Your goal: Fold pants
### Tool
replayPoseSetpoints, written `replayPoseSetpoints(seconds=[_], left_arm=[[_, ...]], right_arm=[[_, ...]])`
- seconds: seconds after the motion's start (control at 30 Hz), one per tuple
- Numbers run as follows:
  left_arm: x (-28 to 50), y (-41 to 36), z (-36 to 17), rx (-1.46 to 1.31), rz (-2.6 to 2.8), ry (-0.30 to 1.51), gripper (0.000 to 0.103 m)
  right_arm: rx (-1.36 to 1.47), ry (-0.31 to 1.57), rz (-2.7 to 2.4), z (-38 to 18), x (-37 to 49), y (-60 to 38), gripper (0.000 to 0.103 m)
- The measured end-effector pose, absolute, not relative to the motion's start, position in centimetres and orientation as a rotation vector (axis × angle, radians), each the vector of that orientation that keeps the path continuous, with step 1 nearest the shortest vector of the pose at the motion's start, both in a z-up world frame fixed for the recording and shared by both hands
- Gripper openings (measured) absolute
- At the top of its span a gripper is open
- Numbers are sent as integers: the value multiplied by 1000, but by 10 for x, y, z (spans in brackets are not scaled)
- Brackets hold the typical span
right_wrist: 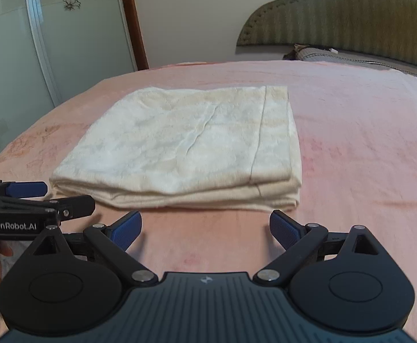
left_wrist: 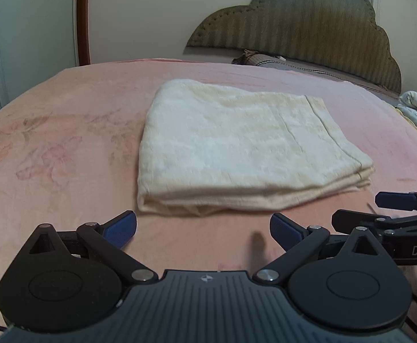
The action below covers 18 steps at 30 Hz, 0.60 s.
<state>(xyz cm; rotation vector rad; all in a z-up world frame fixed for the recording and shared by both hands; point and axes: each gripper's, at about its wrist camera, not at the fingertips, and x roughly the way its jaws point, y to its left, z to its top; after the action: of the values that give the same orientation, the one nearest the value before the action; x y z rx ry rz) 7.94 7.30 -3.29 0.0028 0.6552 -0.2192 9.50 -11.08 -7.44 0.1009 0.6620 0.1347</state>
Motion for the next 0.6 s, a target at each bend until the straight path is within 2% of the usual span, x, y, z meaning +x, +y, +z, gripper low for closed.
replayPoseSetpoints(seconds=[0.13, 0.23, 0.6], left_arm=[[69, 75, -38, 3, -213, 671, 101], [64, 78, -40, 4, -202, 676, 101], [52, 79, -48, 40, -161, 666, 102]], right_arm=[[88, 664, 135, -73, 77, -103, 97], [80, 673, 125, -71, 65, -96, 102], [83, 667, 90, -79, 53, -88, 102]])
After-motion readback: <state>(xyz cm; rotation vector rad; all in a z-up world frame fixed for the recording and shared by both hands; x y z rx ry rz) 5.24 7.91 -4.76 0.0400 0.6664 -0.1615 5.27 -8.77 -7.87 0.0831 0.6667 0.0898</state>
